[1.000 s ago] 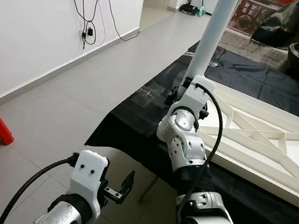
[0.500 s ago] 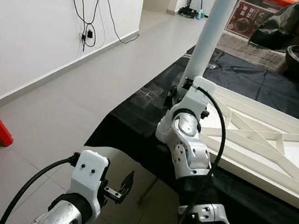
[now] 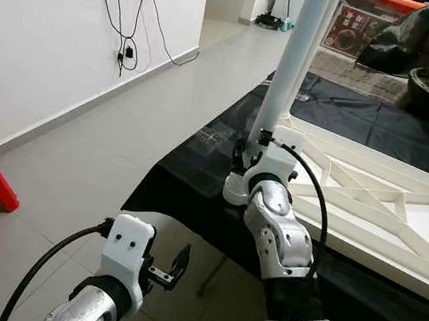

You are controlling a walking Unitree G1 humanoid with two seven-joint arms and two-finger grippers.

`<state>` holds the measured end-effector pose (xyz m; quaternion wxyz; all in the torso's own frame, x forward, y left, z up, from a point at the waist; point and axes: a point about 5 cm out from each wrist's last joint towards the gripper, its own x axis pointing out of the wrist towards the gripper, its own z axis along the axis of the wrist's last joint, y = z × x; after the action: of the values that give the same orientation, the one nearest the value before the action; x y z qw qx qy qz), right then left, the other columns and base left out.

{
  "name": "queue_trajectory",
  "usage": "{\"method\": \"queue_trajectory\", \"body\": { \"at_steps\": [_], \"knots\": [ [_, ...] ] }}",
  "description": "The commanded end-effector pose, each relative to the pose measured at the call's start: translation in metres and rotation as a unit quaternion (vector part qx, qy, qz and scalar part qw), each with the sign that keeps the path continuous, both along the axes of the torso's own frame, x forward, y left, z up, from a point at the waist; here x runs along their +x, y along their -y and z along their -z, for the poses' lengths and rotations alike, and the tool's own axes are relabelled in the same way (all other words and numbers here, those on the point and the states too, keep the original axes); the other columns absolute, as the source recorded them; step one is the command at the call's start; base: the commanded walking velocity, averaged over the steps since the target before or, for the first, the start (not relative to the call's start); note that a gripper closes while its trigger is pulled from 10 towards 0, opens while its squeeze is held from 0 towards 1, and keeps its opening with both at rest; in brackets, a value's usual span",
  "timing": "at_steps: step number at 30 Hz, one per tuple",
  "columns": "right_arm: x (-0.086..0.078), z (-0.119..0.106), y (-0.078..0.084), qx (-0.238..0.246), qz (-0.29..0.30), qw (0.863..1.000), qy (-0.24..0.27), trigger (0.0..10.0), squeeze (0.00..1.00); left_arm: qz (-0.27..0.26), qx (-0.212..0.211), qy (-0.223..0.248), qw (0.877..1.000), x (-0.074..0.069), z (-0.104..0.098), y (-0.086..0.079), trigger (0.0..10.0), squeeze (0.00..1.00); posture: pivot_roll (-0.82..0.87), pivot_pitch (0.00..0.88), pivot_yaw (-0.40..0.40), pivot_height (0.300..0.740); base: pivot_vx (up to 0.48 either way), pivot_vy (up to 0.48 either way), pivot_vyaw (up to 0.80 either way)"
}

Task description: Building children table

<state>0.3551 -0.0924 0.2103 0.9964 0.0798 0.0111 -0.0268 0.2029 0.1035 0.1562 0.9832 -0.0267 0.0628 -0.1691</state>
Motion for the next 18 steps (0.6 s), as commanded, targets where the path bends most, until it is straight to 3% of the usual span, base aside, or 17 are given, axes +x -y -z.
{"method": "queue_trajectory", "body": {
  "at_steps": [1,14,16,17,18],
  "knots": [
    [-0.003,0.003,0.001,-0.003,-0.007,1.000,-0.007,10.0,0.00,0.002,-0.001,-0.001,1.000,0.001,0.001,0.001,10.0,0.00,0.05,0.073,-0.075,0.740,0.000,0.000,0.00],
    [-0.021,0.017,0.015,-0.026,-0.041,0.998,-0.027,10.0,0.00,0.001,0.000,0.002,1.000,0.004,0.002,-0.001,10.0,0.00,0.04,0.066,-0.070,0.740,0.000,0.000,0.00],
    [-0.025,0.022,0.019,-0.033,-0.041,0.998,-0.034,10.0,0.04,0.001,0.000,0.001,1.000,0.004,0.003,-0.001,10.0,0.00,0.04,0.058,-0.066,0.740,0.000,0.000,0.00],
    [-0.029,0.029,0.023,-0.040,-0.039,0.998,-0.043,10.0,1.00,0.002,0.000,0.001,1.000,0.004,0.004,-0.001,10.0,0.00,0.04,0.054,-0.066,0.740,0.000,0.000,0.00],
    [-0.035,0.035,0.029,-0.048,-0.037,0.997,-0.051,10.0,1.00,0.002,0.000,0.000,1.000,0.005,0.005,-0.001,10.0,0.00,0.04,0.049,-0.061,0.740,0.000,0.000,0.00]
  ]
}}
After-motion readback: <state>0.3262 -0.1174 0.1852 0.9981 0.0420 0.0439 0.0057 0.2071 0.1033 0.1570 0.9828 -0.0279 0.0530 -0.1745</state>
